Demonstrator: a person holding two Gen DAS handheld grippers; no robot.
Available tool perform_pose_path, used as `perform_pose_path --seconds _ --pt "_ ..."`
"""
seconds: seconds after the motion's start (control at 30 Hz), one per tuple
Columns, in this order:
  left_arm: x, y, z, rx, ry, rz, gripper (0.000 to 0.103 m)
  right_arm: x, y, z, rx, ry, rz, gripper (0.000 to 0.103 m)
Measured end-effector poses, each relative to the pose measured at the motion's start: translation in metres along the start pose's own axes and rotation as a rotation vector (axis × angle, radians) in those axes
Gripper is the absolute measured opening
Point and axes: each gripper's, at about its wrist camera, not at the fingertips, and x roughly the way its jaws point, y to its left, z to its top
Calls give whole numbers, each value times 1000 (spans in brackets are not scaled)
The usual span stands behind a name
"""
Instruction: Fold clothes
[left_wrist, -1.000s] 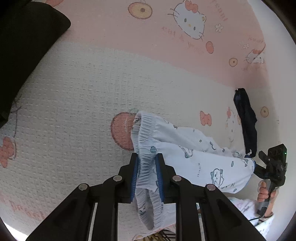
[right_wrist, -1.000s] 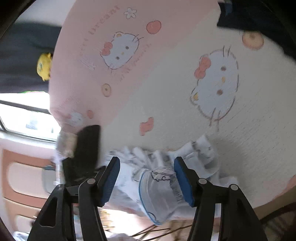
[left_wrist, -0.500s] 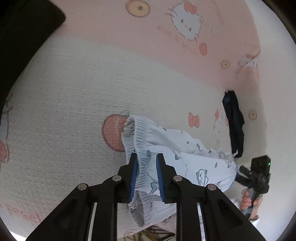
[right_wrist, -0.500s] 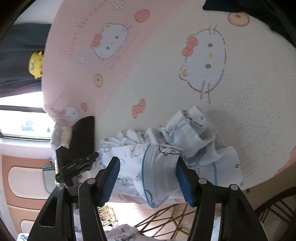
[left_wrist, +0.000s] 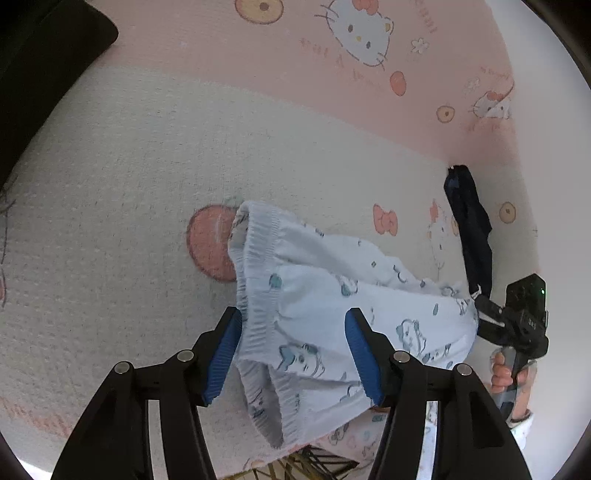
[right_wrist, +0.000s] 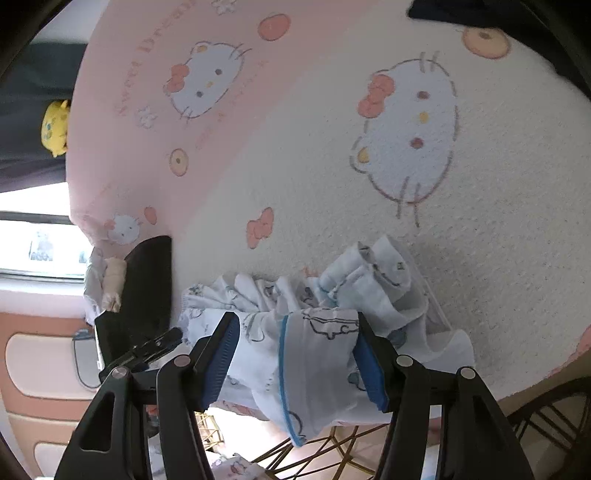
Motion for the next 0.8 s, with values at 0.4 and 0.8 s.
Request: perform_pose_path --seconds 0.4,0.8 --pt "-13 -38 -9 239 -137 146 9 -11 10 -24 -74 -58 -110 10" --pt "-60 -77 28 317 -257 78 9 -42 67 -4 -292 -273 -240 10"
